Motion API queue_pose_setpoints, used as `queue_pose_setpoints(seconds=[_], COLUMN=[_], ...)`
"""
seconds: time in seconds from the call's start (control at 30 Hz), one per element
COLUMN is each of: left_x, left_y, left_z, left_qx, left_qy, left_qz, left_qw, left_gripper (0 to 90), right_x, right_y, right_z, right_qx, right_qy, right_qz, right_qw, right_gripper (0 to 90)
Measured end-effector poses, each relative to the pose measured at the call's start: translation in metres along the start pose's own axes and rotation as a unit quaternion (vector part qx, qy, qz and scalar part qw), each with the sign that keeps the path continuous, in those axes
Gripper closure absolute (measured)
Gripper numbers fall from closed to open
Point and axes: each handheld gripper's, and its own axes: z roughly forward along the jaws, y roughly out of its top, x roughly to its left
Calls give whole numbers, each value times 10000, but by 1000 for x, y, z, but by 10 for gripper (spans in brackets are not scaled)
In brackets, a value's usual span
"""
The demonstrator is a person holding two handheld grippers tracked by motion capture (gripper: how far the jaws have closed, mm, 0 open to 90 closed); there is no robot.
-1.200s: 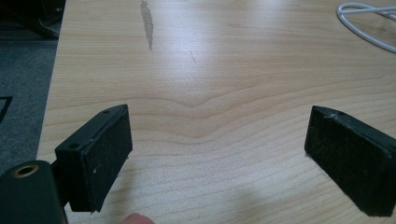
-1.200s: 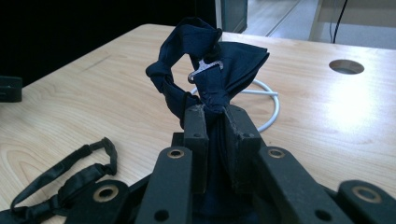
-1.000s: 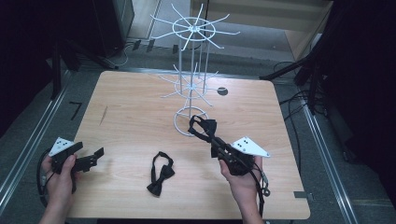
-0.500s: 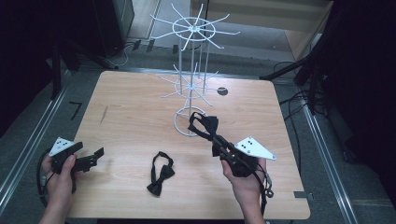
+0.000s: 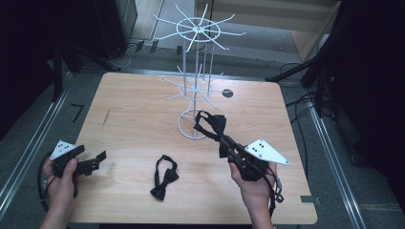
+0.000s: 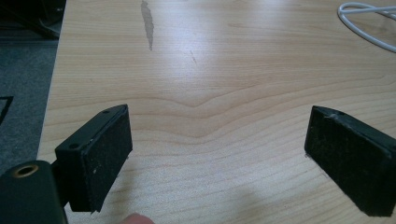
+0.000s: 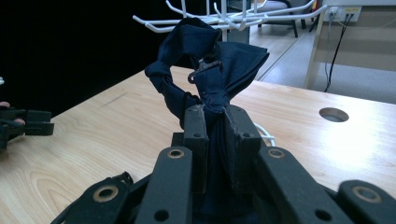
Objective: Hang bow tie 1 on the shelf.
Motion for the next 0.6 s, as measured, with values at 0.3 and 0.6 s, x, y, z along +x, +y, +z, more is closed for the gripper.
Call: queue_pose_setpoints(seconds=[0.3, 0.6], left_x=[0, 0], left_y=[0, 0], left_z=[0, 0], left_qx=[1, -4], left_qy=[2, 8], left_qz=[1, 0], left_qw=[10000, 10000], left_gripper=[82, 82], right_x=[-2, -1], right_y=[5, 10], right_z=[-3, -6], right_qx=[-103, -222], right_qy=[-10, 0], right_qz=[17, 8], right_qw=[9999, 9998], right_gripper=[815, 815])
